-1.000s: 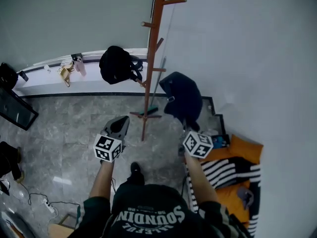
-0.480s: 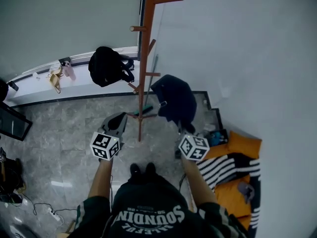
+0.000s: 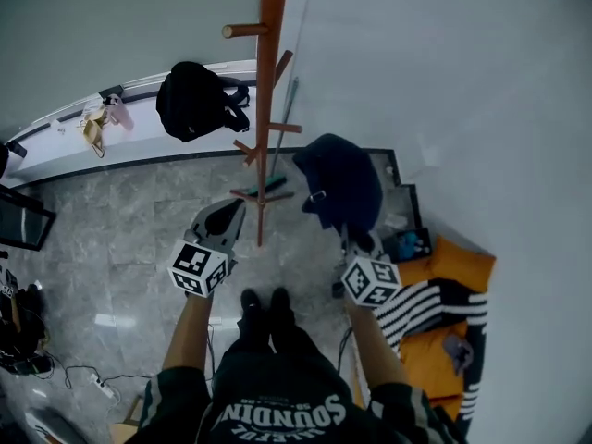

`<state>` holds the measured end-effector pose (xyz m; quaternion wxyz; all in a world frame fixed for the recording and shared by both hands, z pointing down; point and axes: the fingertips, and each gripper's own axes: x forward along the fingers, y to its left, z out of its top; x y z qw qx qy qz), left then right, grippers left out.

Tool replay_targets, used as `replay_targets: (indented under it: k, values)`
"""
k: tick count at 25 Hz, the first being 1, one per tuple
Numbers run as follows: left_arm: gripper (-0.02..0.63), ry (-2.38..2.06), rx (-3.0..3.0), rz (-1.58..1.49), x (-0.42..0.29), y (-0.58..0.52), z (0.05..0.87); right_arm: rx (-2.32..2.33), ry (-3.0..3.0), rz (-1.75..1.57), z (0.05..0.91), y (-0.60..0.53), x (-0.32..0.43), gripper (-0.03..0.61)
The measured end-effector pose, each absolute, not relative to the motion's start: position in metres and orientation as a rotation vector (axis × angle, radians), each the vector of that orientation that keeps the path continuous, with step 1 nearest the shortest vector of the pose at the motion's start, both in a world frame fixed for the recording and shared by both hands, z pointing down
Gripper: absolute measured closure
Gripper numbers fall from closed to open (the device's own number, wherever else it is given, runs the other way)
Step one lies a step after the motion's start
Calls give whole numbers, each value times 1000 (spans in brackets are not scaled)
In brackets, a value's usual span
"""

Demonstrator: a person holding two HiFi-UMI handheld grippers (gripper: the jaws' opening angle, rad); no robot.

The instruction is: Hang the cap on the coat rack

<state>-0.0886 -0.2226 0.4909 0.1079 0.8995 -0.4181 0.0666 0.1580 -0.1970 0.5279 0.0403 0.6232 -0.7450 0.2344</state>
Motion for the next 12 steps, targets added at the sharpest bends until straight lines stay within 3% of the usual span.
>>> replay_targets:
  k: [12]
  values:
    - [614, -1223, 2634, 209, -77, -245, 514, 1993, -2258, 757, 549, -228, 164, 563]
